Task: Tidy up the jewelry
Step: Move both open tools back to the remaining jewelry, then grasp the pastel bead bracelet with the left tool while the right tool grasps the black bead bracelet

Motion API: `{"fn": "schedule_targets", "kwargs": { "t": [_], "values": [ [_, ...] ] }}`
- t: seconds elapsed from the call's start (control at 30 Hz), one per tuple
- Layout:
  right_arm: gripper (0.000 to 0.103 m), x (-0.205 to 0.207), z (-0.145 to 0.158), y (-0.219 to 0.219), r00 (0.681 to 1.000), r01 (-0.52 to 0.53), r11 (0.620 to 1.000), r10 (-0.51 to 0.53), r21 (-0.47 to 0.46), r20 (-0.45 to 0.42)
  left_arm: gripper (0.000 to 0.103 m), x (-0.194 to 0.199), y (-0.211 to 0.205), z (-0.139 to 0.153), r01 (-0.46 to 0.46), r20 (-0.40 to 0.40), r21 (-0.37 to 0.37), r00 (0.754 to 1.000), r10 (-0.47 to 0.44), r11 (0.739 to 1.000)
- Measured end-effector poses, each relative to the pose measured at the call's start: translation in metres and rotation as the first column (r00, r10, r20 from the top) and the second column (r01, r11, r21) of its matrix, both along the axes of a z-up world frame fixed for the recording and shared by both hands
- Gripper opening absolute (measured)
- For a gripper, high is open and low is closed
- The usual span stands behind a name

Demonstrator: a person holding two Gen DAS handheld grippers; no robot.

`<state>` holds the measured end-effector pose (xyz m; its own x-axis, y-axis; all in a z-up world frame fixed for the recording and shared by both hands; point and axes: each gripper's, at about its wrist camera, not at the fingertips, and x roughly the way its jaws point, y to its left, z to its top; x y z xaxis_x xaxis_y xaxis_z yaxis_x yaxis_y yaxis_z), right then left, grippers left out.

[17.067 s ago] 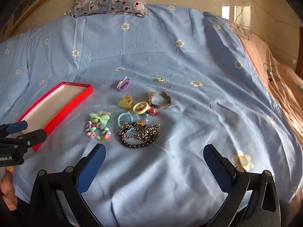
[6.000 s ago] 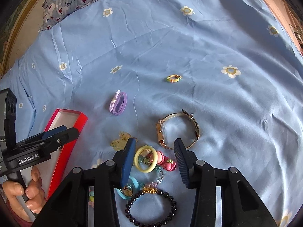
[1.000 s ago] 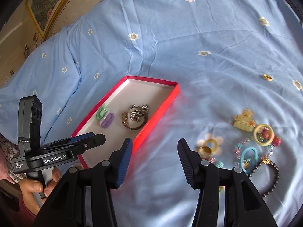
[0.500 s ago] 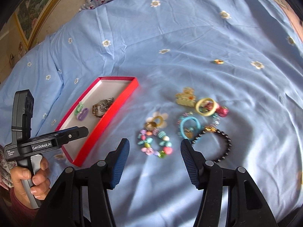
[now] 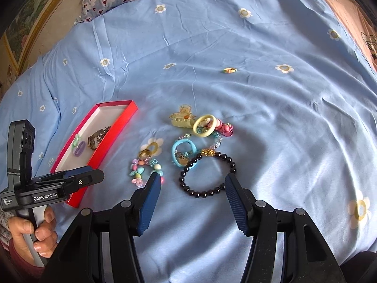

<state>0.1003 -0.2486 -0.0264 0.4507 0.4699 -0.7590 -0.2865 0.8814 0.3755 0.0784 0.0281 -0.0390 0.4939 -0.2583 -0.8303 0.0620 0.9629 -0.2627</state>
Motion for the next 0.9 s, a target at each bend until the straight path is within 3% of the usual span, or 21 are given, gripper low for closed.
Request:
{"fn": "schedule_targets", "kwargs": {
  "t": [0.43,0.67,0.73,0.77,0.8,0.9],
  "values": [
    [0.058,0.015,-0.017,-0.009,1.000,0.019,0.998,-0.020,-0.056,-0.018,0.060,0.031,-0.031,-0.017,0.065,-0.034,0.010,0.997,-0.064,0.998],
    [0.057,0.025,-0.039,0.005,0.999,-0.017,0.989,0.012,-0.145,-0.036,0.059,0.043,-0.046,-0.029,0.101,-0.023,0.071,0.995,-0.099,0.992],
    [0.052,0.024,-0.041,0.011,1.000,-0.021,0.983,0.019,-0.182,-0.010,0.051,0.043,-0.050,-0.030,0.113,-0.009,0.100,0.994,-0.112,0.989],
    [0.049,0.023,-0.042,0.014,1.000,-0.021,0.979,0.021,-0.205,0.001,0.042,0.043,-0.052,-0.030,0.120,-0.002,0.109,0.993,-0.120,0.987],
    [0.041,0.023,-0.042,0.016,1.000,-0.023,0.976,0.026,-0.216,0.011,0.028,0.042,-0.053,-0.031,0.132,0.002,0.103,0.991,-0.133,0.986],
    [0.022,0.022,-0.042,0.018,0.999,-0.022,0.975,0.029,-0.222,0.026,0.008,0.044,-0.052,-0.032,0.153,-0.003,0.068,0.988,-0.154,0.986]
  ]
}}
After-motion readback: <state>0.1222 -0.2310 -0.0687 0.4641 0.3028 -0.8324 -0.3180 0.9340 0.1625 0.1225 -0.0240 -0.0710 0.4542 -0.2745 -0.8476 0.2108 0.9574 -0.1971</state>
